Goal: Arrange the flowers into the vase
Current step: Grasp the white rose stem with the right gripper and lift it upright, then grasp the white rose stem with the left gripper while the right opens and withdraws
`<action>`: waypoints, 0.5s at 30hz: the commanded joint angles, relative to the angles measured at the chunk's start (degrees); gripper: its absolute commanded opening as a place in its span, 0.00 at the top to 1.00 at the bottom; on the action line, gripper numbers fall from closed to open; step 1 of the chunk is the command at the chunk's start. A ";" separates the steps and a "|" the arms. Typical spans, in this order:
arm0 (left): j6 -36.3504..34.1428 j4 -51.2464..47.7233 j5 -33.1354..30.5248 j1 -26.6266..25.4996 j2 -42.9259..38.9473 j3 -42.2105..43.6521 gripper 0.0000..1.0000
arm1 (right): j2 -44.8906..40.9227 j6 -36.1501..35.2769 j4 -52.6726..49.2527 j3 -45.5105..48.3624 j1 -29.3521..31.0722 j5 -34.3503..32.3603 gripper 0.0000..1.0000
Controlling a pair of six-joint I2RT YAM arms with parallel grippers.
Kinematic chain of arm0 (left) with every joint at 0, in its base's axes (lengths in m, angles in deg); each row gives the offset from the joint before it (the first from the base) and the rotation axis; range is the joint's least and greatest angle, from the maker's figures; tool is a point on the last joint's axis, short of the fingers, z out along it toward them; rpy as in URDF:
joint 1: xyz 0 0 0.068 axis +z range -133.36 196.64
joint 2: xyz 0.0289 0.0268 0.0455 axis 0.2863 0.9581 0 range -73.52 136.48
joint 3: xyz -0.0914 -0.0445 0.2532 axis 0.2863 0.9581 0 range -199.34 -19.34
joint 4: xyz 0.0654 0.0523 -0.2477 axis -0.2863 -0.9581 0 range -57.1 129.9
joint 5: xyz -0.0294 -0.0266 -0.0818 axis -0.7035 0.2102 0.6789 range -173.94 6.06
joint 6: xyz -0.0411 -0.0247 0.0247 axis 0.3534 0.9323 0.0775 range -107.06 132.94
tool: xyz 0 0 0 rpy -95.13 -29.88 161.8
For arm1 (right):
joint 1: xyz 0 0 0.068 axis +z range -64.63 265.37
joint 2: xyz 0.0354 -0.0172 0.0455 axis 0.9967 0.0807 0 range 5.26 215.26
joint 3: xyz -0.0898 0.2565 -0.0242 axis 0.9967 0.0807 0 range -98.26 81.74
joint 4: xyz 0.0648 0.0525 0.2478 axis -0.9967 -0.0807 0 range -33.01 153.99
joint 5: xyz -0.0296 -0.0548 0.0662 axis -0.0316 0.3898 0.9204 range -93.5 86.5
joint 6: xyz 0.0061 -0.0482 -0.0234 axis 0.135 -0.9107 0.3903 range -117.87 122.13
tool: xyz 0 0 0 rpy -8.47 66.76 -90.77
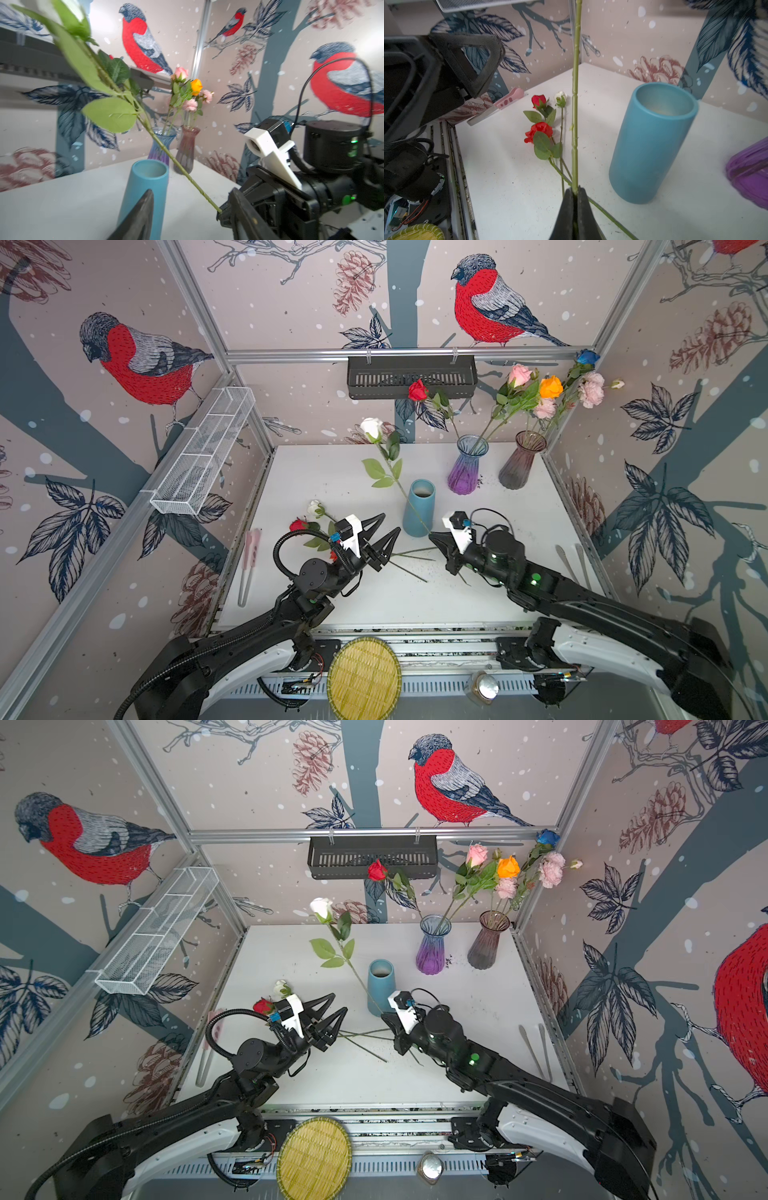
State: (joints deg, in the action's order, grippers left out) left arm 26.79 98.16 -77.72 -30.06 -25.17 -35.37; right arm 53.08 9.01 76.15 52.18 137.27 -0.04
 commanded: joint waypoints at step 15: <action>7.71 -0.16 27.56 -0.06 11.25 -17.63 0.42 | -16.84 -5.14 2.85 3.37 -2.16 15.86 0.98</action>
State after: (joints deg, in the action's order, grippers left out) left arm 32.60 96.14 -54.27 -30.08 -14.72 -51.42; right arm 36.01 3.67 76.46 55.37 135.15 13.14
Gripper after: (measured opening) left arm 0.579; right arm 0.066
